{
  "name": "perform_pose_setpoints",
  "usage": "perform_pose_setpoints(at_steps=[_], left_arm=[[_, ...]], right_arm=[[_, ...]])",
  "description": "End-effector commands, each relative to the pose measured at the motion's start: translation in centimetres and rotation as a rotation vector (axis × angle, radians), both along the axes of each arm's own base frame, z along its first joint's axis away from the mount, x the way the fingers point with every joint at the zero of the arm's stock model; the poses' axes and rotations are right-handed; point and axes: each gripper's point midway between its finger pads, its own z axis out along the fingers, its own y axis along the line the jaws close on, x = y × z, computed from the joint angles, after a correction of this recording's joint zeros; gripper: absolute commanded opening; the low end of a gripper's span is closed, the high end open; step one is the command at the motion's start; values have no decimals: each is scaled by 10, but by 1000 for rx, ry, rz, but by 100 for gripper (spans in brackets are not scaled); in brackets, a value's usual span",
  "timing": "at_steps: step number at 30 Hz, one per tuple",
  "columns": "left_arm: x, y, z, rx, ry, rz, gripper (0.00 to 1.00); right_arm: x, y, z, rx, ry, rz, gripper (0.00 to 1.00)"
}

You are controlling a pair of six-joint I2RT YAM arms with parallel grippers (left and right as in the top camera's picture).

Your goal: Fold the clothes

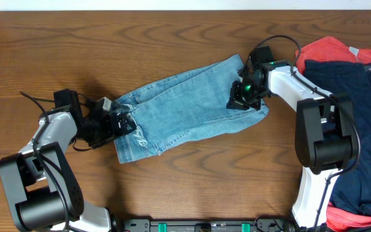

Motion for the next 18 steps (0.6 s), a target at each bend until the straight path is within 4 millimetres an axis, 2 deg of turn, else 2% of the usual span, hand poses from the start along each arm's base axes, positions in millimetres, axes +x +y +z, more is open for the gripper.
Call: perform_pose_setpoints(at_steps=[1,7,12,14,18], left_arm=[[-16,-5,-35,21,98,-10,90],[-1,-21,-36,39,34,-67,52],[-2,-29,-36,40,31,-94,12],[-5,-26,-34,41,49,-84,6],[-14,-1,-21,91,159,7,6]], right_arm=[[-23,-40,-56,-246,86,11,1],[-23,-40,-56,-246,87,11,1],[-24,-40,-56,-247,92,11,1],[-27,-41,-55,-250,103,14,1],[-33,-44,-40,-258,93,73,2]])
